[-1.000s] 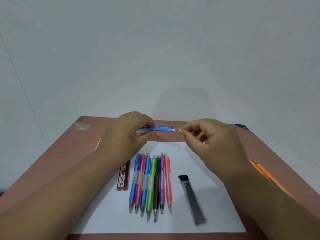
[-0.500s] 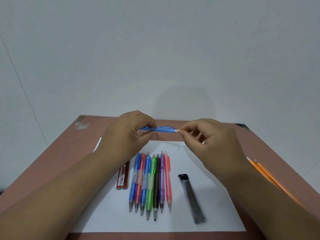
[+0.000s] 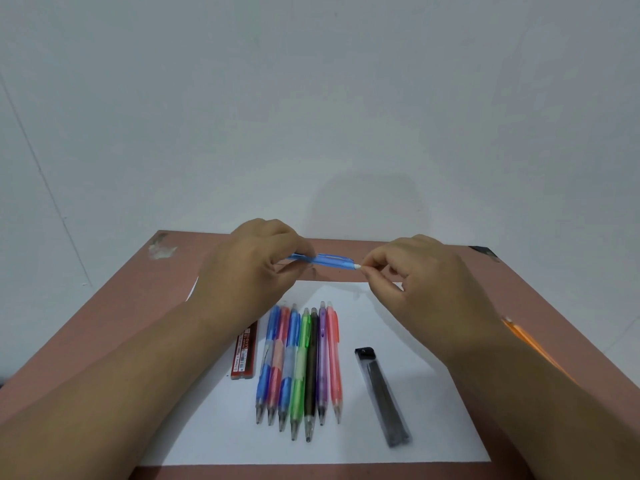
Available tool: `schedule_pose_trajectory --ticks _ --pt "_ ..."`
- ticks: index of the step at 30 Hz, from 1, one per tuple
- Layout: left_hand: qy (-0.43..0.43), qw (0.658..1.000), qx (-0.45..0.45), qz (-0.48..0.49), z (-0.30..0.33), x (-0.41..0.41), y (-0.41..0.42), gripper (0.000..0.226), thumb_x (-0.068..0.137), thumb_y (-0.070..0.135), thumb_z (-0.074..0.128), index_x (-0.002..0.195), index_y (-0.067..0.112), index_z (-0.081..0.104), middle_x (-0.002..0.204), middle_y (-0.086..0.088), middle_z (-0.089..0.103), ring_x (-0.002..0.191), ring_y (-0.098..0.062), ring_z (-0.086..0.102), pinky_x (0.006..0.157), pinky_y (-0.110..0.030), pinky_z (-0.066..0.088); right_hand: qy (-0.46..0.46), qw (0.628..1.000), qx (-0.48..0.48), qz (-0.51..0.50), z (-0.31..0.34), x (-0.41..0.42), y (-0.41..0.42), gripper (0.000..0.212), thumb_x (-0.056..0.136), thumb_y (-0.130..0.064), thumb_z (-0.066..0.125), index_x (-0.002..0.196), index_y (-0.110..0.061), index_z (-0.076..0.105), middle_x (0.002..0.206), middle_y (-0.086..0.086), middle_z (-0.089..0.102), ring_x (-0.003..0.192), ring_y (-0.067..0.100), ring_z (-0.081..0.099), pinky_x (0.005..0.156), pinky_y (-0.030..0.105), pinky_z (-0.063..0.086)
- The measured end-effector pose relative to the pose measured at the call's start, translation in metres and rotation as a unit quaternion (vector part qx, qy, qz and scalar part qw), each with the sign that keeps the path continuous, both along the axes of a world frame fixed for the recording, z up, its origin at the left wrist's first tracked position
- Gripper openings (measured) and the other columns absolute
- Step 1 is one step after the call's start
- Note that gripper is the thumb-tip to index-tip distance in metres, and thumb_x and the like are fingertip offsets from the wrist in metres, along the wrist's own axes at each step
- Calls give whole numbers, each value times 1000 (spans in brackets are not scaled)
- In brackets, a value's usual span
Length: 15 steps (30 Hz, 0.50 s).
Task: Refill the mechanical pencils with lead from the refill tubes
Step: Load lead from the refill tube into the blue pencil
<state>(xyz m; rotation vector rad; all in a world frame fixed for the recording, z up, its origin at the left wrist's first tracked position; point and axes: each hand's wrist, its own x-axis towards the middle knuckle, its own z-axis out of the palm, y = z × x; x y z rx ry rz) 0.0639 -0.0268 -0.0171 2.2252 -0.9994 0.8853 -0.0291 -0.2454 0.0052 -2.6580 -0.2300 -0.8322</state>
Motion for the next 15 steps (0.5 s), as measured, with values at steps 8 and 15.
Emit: schedule_pose_trajectory --ticks 8,15 --pt "-38 999 8 0 1 0 0 17 80 12 81 93 21 77 87 6 69 79 -19 59 63 -38 52 -4 1000 22 20 -5 2 3 12 96 -22 66 88 -25 74 81 -13 68 83 11 59 74 35 51" --pt "38 999 -23 3 -3 9 5 16 83 16 80 97 23 76 90 10 68 83 -12 61 74 -33 55 53 992 118 5 -7 8 -4 17 92 -26 74 109 -29 76 90 -21 66 88 -4 58 72 6 41"
